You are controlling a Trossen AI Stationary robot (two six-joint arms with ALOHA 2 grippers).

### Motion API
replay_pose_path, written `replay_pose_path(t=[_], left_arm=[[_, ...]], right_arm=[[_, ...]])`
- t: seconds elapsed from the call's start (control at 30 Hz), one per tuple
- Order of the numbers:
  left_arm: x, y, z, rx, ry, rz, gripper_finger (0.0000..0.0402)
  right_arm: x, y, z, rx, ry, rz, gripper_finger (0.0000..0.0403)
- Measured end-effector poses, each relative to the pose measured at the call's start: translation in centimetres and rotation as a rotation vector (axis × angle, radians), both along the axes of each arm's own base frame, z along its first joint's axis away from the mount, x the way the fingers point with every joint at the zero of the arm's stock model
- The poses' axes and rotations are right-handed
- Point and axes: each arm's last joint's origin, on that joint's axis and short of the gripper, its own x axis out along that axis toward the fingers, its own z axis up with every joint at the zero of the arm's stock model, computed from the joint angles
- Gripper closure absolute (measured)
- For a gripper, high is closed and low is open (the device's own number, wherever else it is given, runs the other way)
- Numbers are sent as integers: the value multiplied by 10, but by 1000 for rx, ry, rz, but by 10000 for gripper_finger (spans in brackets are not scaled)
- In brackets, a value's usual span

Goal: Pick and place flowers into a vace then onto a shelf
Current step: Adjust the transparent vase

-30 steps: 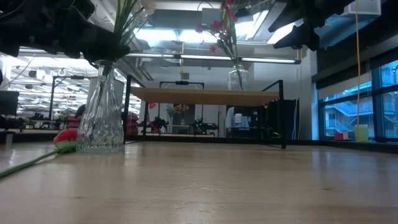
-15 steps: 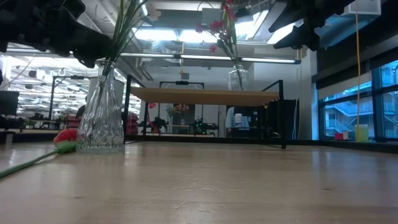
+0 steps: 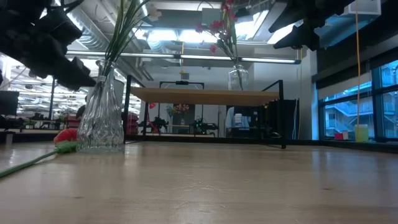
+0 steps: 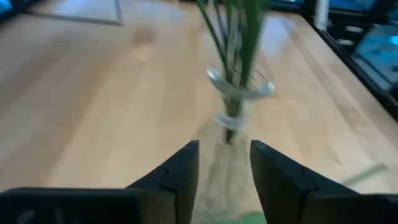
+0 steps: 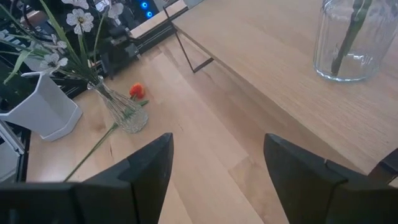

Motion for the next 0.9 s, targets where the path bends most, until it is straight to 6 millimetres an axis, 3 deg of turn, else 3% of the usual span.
replay_pose_path(t=[0.33, 0.53, 0.9], left_arm=[[7, -4, -16, -111, 170, -15, 393], [14, -5, -25, -163, 226, 34, 399], [34, -8, -27, -225, 156, 54, 400]], right_arm=[[0, 0, 0, -24, 8, 14, 152], [0, 0, 0, -47, 15, 27, 152], [0, 0, 0, -95, 31, 54, 152]])
